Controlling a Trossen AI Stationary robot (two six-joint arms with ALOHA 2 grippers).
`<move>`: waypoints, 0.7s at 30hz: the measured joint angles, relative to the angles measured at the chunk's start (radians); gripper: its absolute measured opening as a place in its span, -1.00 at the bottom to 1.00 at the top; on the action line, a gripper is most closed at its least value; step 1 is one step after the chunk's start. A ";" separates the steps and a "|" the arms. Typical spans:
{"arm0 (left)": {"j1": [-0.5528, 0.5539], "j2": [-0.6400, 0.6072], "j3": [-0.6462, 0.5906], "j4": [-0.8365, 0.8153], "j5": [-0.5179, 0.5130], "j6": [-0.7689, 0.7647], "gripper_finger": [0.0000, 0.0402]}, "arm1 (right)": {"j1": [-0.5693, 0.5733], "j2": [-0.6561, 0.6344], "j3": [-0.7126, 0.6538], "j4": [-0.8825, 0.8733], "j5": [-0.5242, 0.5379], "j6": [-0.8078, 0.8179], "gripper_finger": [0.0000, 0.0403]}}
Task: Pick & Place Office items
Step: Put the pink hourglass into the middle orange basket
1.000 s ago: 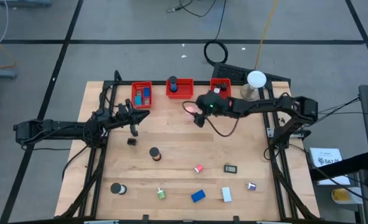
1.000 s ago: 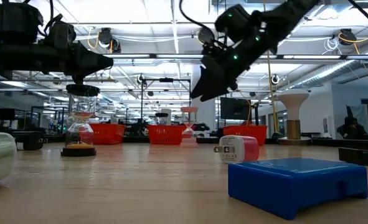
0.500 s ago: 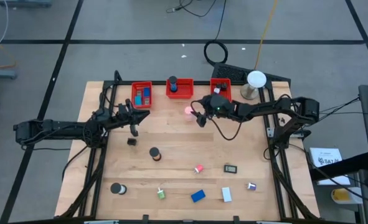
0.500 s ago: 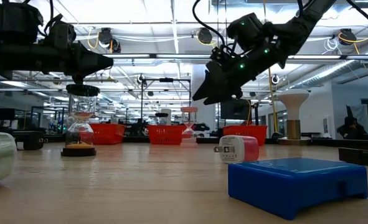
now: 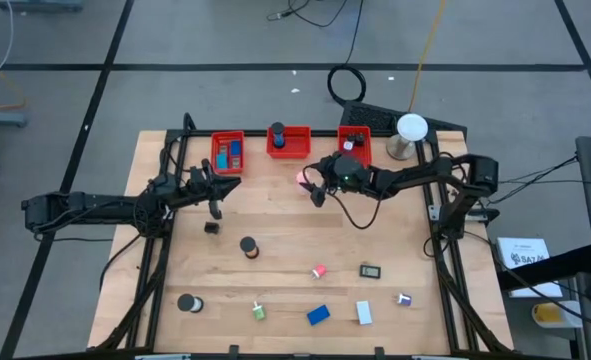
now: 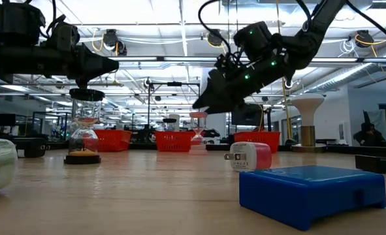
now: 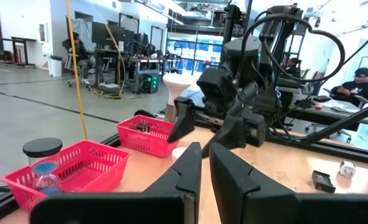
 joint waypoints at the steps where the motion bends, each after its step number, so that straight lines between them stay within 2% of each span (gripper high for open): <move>1: 0.000 0.000 0.000 0.000 0.000 0.000 -0.81 | 0.000 0.010 0.001 0.029 0.000 -0.009 0.66; 13: 0.000 0.000 0.000 0.000 0.000 0.000 -0.81 | 0.000 0.114 0.002 0.105 0.000 -0.045 0.46; 16: 0.000 0.000 0.000 0.000 0.000 0.000 -0.81 | 0.000 0.114 0.002 0.123 0.000 -0.069 0.32; 21: 0.000 0.000 0.000 0.000 0.000 0.000 -0.81 | 0.000 0.102 0.002 0.124 -0.001 -0.086 -0.04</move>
